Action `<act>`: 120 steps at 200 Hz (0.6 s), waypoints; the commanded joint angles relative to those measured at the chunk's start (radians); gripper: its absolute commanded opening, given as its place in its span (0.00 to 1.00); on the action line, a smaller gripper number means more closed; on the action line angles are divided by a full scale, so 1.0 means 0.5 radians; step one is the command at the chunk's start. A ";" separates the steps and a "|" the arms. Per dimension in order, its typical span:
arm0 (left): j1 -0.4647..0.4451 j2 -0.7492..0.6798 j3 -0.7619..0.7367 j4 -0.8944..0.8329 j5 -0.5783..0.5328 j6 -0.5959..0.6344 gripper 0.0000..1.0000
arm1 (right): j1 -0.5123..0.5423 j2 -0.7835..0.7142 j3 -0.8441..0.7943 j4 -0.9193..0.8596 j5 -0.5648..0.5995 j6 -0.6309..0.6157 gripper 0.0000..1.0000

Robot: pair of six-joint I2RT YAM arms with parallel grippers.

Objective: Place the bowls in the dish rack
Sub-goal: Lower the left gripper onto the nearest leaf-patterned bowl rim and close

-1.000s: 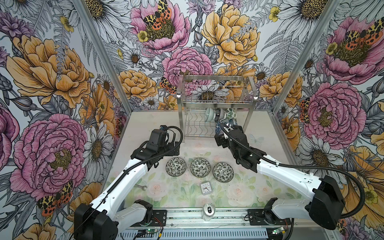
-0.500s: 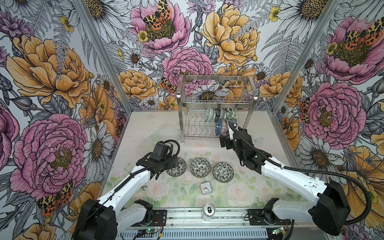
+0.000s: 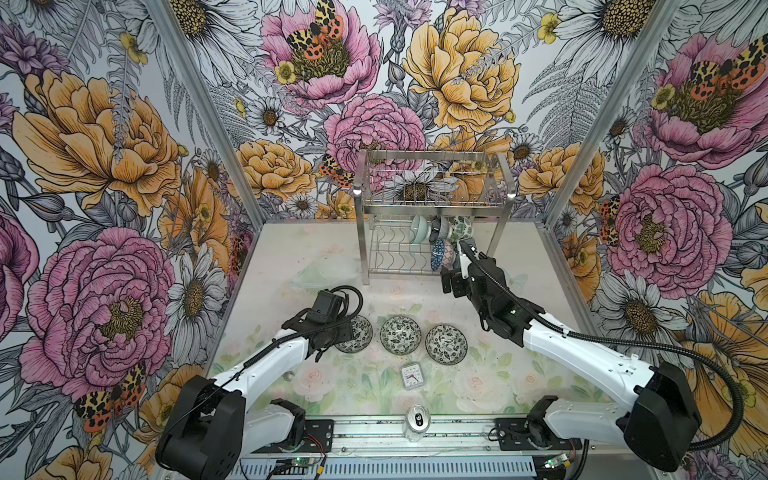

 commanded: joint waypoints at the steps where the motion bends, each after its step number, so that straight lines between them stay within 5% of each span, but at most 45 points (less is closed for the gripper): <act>1: -0.012 0.016 -0.014 0.084 0.026 0.009 0.55 | -0.012 -0.022 -0.013 -0.030 -0.027 0.043 0.99; 60: -0.008 0.019 -0.032 0.097 -0.001 0.012 0.33 | -0.019 -0.034 -0.019 -0.045 -0.029 0.043 0.99; 120: 0.007 0.045 -0.068 0.125 -0.023 0.022 0.20 | -0.028 -0.073 -0.035 -0.054 -0.030 0.041 0.98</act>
